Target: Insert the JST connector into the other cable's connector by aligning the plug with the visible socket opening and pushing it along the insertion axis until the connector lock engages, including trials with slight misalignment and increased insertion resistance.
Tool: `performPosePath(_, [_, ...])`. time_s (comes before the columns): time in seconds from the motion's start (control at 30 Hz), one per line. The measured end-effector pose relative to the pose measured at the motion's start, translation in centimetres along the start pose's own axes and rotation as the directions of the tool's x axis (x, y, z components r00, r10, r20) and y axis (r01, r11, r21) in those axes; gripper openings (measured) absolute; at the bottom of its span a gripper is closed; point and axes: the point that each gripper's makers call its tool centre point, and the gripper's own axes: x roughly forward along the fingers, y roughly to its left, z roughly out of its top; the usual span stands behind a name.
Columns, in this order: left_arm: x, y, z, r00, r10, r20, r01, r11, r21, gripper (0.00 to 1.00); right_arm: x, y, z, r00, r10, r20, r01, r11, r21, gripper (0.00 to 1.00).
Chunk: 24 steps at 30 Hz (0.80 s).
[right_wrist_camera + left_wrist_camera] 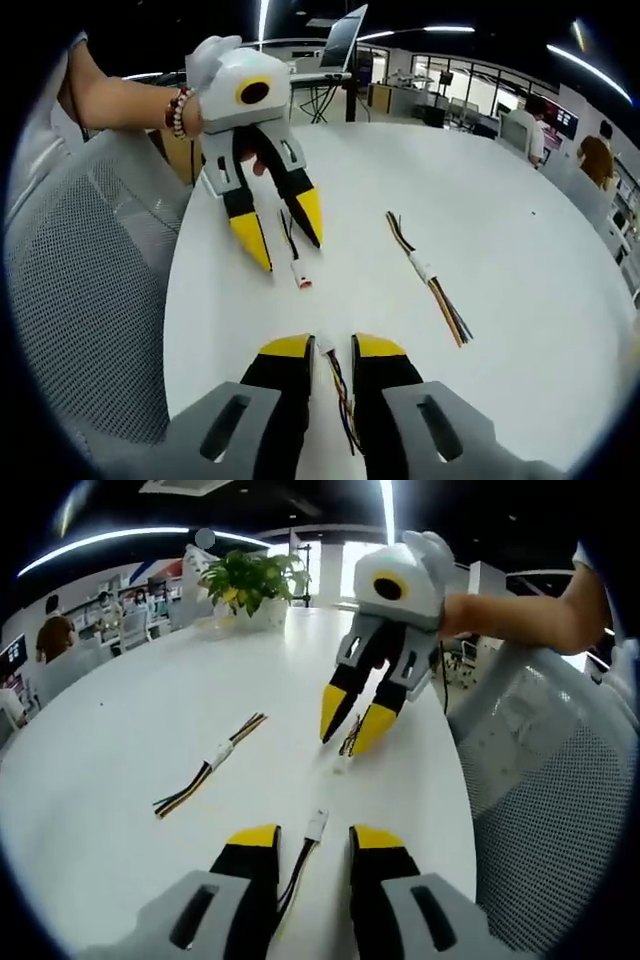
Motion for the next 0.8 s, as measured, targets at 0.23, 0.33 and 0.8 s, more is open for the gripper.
performPosePath(0.23, [0.2, 0.5, -0.5, 1.000, 0.006, 0.021, -0.005, 0.998, -0.063, 0.20, 0.3, 0.3, -0.9, 1.000, 0.015, -0.025, -0.015, 1.000, 0.000, 0.12])
performPosePath(0.33, [0.2, 0.5, -0.5, 1.000, 0.008, 0.027, -0.006, 0.997, -0.073, 0.20, 0.3, 0.4, -1.0, 1.000, 0.020, -0.022, -0.020, 1.000, 0.002, 0.11])
performPosePath(0.8, [0.5, -0.4, -0.3, 0.999, -0.019, 0.029, 0.019, 1.000, -0.003, 0.04, 0.4, 0.4, -1.4, 0.999, 0.030, -0.024, -0.030, 0.999, -0.009, 0.05])
